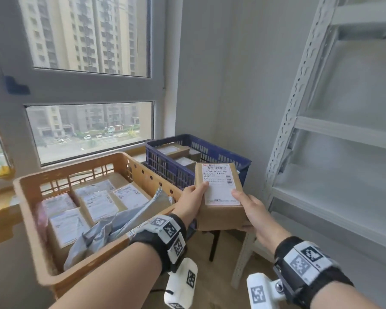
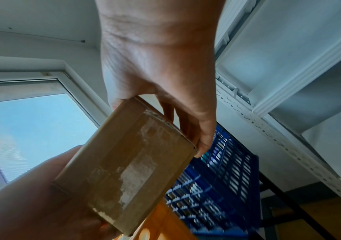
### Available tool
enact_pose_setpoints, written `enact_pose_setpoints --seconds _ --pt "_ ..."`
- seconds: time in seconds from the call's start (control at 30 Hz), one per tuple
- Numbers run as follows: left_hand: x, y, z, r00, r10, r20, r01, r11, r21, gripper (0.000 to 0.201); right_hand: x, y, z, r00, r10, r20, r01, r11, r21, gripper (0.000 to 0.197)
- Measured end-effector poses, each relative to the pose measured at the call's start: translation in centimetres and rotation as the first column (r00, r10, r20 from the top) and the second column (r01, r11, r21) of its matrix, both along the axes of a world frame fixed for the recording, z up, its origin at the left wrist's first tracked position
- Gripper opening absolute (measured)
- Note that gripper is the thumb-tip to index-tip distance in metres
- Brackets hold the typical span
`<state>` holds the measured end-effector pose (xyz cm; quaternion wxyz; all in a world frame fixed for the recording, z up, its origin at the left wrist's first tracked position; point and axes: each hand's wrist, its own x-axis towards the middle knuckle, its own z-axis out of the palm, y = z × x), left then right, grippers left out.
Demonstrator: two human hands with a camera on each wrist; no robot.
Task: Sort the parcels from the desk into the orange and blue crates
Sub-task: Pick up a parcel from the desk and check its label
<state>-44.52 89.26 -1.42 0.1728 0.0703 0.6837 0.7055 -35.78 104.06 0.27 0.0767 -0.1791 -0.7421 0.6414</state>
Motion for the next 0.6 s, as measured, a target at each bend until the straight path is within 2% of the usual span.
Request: enact_pose_setpoints --seconds 0.13,0.3,0.53,0.6 --pt "-6.5 3.7 1.4 0.998 -0.014 -0.067 0.015 1.0 0.02 0.049 -6.4 3.6 1.3 1.0 0.01 -0.014 -0.01 0.999 0.036 0.038" --pt "-14.6 7.3 3.3 0.998 -0.008 -0.063 0.01 0.999 0.031 0.043 -14.7 7.5 2.6 1.0 0.025 -0.018 -0.024 0.998 0.052 0.039" --pt "-23.2 10.8 2.9 0.998 0.05 0.032 -0.053 0.994 0.093 0.044 -23.7 11.4 3.0 0.998 0.061 0.004 -0.061 0.997 0.056 0.037" --pt "-25.4 11.6 3.0 0.996 0.08 0.029 -0.082 0.994 0.068 0.043 -26.4 12.3 3.3 0.997 0.072 0.009 -0.072 0.995 0.062 0.035"
